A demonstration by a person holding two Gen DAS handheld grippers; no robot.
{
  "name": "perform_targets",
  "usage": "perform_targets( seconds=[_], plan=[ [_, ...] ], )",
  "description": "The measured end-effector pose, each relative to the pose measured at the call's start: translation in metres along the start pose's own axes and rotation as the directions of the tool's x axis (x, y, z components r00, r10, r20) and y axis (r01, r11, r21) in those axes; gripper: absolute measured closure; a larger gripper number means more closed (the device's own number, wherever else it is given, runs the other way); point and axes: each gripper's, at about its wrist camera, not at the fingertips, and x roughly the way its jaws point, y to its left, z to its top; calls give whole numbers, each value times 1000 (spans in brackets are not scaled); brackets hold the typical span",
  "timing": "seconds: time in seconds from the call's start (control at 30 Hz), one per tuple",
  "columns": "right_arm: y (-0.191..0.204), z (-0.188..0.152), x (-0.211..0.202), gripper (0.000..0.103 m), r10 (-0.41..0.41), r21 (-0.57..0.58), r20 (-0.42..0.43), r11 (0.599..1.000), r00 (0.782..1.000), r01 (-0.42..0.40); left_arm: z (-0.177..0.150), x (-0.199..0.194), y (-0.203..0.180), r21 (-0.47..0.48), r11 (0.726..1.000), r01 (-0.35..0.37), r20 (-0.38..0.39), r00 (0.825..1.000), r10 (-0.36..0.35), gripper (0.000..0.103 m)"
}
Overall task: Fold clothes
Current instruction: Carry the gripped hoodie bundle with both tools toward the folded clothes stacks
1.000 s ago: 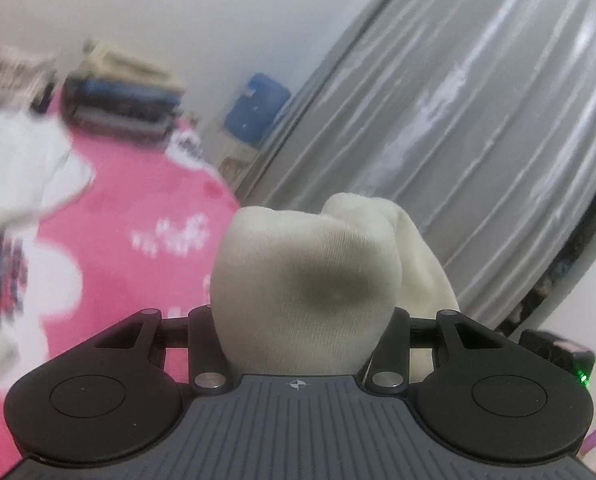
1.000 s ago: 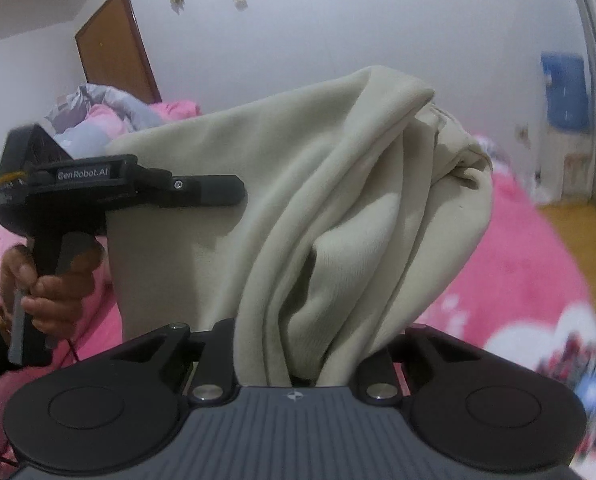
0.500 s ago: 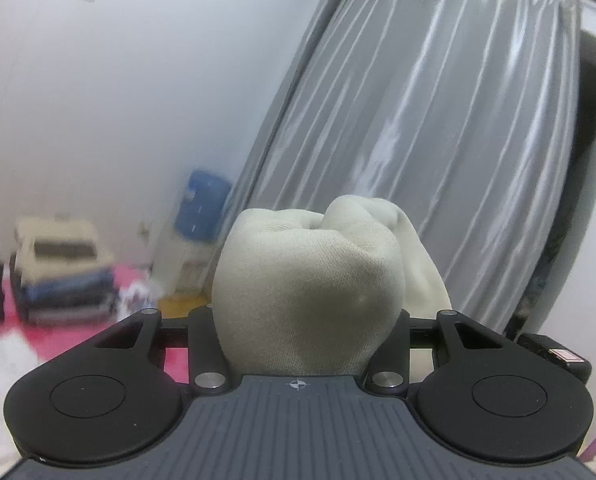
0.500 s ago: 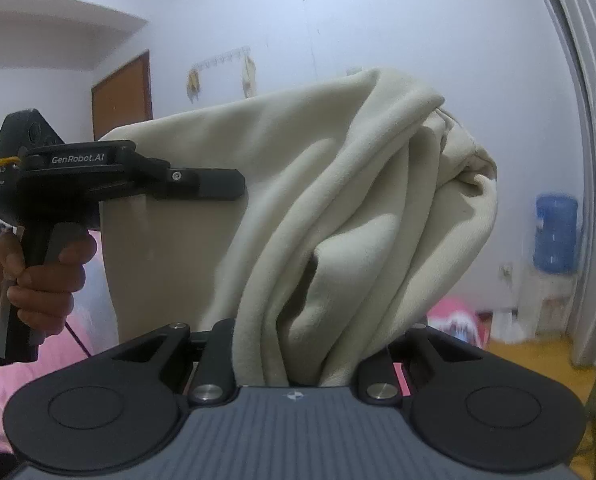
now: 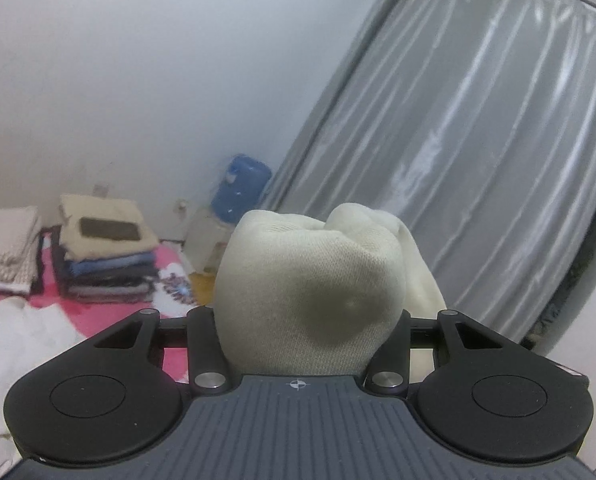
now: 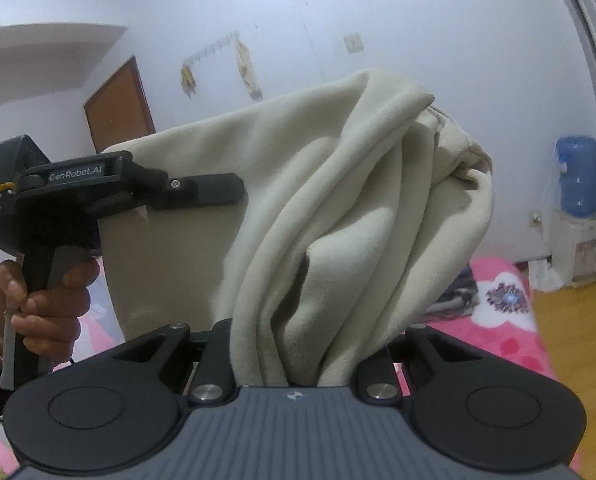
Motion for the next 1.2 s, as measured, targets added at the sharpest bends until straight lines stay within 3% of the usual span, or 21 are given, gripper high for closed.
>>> perform_targets(
  seconds=[0.23,0.47,0.67,0.9,1.07,1.2],
  plan=[
    [-3,31,38,79,16,-19,-109,1000,994,-19,28,13,7,-67,997,-49,-34,998,47,58],
    [-24,74,47,79,71,-13,-189,997,979,-75,51,24,-4,-147,983,-112,-40,993,107,58],
    [-14,98,81,79,48,-82,-236,994,971,-69,68,28,37,-186,978,-91,-11,996,90,58],
    [51,124,136,79,-103,-89,-166,992,981,89,128,14,107,-110,993,47,-2,999,-48,58],
    [115,140,186,79,-172,-93,-108,982,979,163,171,-20,164,-53,993,105,15,994,-104,58],
    [157,146,232,79,-182,-82,-104,981,978,174,192,-46,205,-62,995,78,23,997,-77,58]
  ],
)
